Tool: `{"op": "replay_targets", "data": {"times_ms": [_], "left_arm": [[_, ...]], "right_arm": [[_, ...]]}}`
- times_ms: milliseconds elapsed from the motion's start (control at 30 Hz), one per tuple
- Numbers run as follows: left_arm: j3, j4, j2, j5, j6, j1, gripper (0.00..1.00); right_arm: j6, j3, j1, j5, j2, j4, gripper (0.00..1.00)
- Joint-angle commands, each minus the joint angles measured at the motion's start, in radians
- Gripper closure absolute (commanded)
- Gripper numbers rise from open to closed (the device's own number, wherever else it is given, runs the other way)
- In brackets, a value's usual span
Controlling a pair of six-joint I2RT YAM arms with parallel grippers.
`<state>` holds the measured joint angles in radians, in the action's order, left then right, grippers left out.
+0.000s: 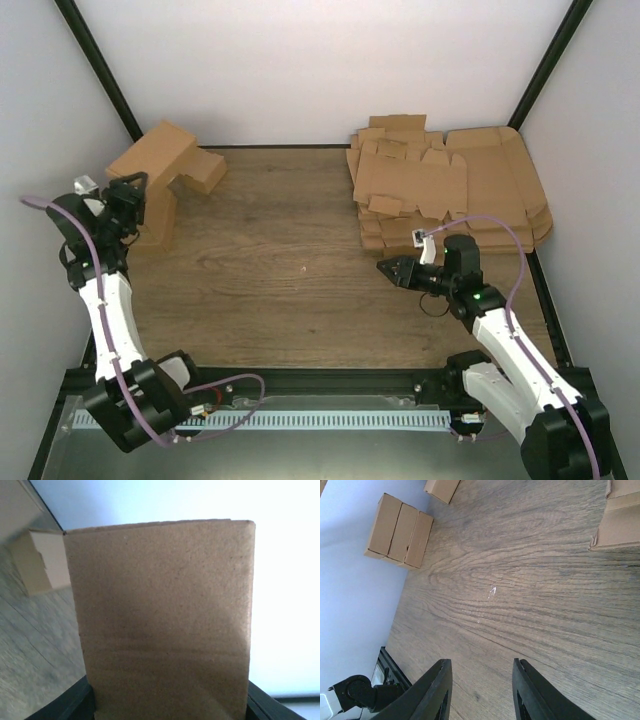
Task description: Fold the paper box
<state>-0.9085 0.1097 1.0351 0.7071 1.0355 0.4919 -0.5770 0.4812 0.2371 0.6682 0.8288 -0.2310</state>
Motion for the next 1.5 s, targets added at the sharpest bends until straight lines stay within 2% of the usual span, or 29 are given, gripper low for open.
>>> {"op": "replay_targets", "data": {"times_ms": [0, 100, 333, 433, 633, 1200, 1467], "left_arm": [[-0.020, -0.042, -0.009, -0.134, 0.108, 0.050, 0.46], [0.007, -0.063, -0.027, -0.235, 0.146, 0.053, 0.46], [0.114, -0.199, -0.024, -0.347, 0.260, 0.054, 0.46], [0.094, -0.191, 0.017, -0.353, 0.254, 0.055, 0.46], [0.074, -0.208, 0.042, -0.457, 0.266, 0.054, 0.46], [0.100, -0.409, 0.265, -0.389, 0.345, 0.054, 0.46], [0.120, -0.424, 0.298, -0.391, 0.358, 0.054, 0.46]], "right_arm": [[-0.003, 0.006, -0.007, -0.012, -0.023, 0.027, 0.64], [0.006, -0.008, -0.006, -0.045, -0.044, 0.038, 0.64], [0.031, -0.009, -0.007, -0.048, -0.095, 0.065, 0.64], [0.048, 0.002, -0.006, -0.061, -0.098, 0.055, 0.64], [0.053, -0.010, -0.007, -0.053, -0.098, 0.061, 0.64], [0.029, -0.025, -0.006, -0.058, -0.083, 0.081, 0.64], [0.012, -0.022, -0.006, -0.065, -0.061, 0.093, 0.64]]}}
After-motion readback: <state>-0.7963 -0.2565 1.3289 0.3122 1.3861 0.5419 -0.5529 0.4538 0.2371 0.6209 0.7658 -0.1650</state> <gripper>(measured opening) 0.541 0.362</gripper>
